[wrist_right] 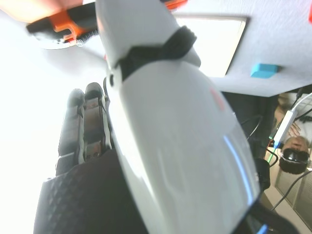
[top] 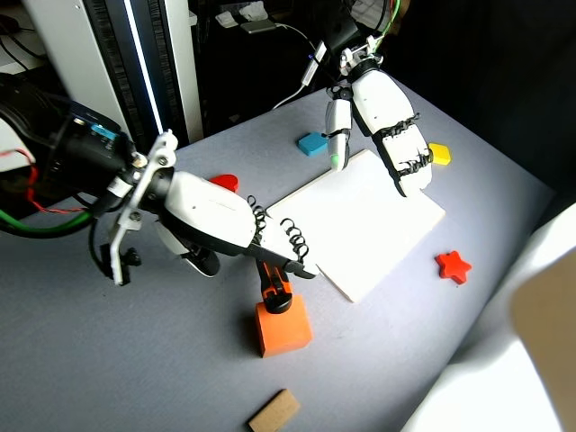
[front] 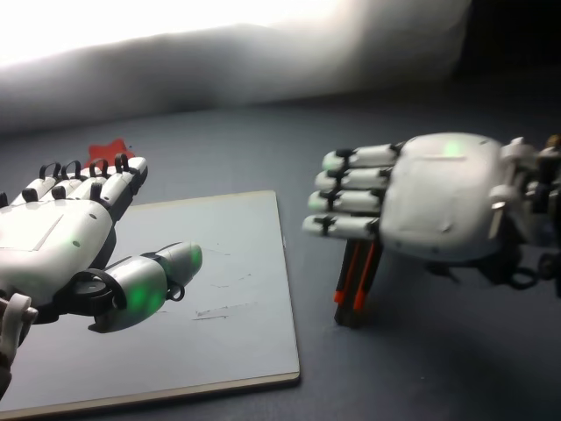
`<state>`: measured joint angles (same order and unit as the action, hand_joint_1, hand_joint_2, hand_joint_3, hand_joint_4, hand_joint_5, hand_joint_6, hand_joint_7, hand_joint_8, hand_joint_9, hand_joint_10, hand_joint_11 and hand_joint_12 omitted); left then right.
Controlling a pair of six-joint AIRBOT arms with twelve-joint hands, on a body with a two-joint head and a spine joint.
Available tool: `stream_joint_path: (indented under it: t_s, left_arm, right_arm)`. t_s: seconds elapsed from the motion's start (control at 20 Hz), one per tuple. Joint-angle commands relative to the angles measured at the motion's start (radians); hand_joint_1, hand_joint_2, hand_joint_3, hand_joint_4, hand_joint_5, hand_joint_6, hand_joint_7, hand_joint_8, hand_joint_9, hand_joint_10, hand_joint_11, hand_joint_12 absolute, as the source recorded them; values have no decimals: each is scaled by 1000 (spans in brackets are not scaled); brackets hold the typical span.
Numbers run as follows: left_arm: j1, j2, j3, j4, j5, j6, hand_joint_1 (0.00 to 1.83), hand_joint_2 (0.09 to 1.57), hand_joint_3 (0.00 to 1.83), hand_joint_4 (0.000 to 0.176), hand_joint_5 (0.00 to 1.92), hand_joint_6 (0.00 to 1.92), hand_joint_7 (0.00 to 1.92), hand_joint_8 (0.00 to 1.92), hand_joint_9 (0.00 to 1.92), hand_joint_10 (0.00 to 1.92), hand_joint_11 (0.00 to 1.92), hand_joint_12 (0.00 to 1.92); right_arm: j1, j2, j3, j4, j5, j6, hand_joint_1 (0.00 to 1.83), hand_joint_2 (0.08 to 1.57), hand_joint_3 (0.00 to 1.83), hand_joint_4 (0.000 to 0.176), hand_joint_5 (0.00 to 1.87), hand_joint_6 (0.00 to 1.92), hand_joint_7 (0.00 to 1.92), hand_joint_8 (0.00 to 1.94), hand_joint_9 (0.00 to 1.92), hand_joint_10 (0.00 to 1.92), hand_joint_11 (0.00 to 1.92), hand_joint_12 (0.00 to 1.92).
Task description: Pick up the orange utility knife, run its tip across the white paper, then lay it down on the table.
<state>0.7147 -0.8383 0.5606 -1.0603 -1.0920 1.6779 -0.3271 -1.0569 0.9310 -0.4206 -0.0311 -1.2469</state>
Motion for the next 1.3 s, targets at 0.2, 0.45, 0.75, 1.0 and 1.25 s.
stream_joint_path:
  t_s: [0.2,0.45,0.75,1.0,1.25]
  left_arm:
    - [-7,0,2,58,-90,-6,1,1288,1,0,0,0,74,3,64,3,0,311]
    - [4,-4,0,54,-90,-14,14,1281,0,0,0,0,80,3,63,4,0,323]
    - [-3,-4,-5,37,-90,-3,0,1287,1,2,0,0,74,1,75,5,0,324]
    - [-4,-10,-1,34,-90,4,0,1289,1,2,0,0,87,2,79,4,0,258]
    - [-9,-19,-4,34,-90,4,0,1283,0,0,3,0,94,1,105,3,0,451]
  right_arm:
    - [9,-87,74,-28,51,-16,1109,1132,51,0,0,0,0,0,0,0,0,0]
    - [7,-170,157,-46,47,-15,1154,1120,45,0,0,0,0,0,0,0,0,0]
    - [-9,-225,219,-47,37,-15,1176,1114,39,0,0,0,0,0,0,0,0,0]
    - [-23,-253,234,-47,27,-14,1241,1141,49,0,0,0,0,0,0,0,0,0]
    - [-35,-269,250,-52,36,-22,1239,1264,25,0,207,887,302,907,166,1075,0,1535]
